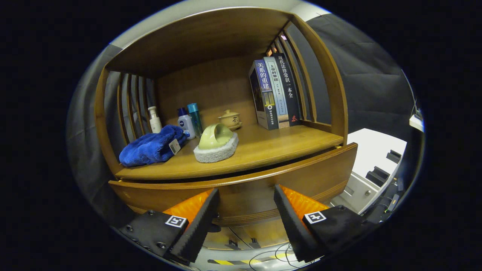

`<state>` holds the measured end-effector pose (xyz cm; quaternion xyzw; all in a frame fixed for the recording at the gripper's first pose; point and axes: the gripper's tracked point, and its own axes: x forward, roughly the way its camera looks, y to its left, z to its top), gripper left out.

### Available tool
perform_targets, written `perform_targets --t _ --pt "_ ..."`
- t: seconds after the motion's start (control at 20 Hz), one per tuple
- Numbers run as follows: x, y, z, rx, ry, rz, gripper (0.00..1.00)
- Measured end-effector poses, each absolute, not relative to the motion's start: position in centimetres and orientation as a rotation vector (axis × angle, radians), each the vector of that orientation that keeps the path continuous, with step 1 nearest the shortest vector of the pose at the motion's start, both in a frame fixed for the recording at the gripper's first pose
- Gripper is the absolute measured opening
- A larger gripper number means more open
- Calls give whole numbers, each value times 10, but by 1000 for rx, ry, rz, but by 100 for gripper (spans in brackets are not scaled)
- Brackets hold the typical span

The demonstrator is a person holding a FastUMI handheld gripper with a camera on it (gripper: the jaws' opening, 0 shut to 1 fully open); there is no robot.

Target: Pull open the drawer, take out the items inside it, and place them on the countertop above the cabinet.

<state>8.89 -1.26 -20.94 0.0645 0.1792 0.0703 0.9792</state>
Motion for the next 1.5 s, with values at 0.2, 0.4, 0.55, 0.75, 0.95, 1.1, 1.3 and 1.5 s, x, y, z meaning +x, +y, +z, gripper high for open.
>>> perform_targets --t 0.2,0.4,0.55,0.75,0.95,1.1,1.3,1.5 --pt "104 -8 -211 135 357 137 98" --pt "105 -7 -212 144 359 164 98" --pt "106 -9 -214 160 370 163 98" --pt "105 -9 -213 139 382 145 99" --pt "99 -13 -195 146 348 116 99" --pt "86 -25 -183 171 313 51 99" --pt "73 -23 -160 212 305 54 99" --pt "65 -35 -102 132 228 23 98"
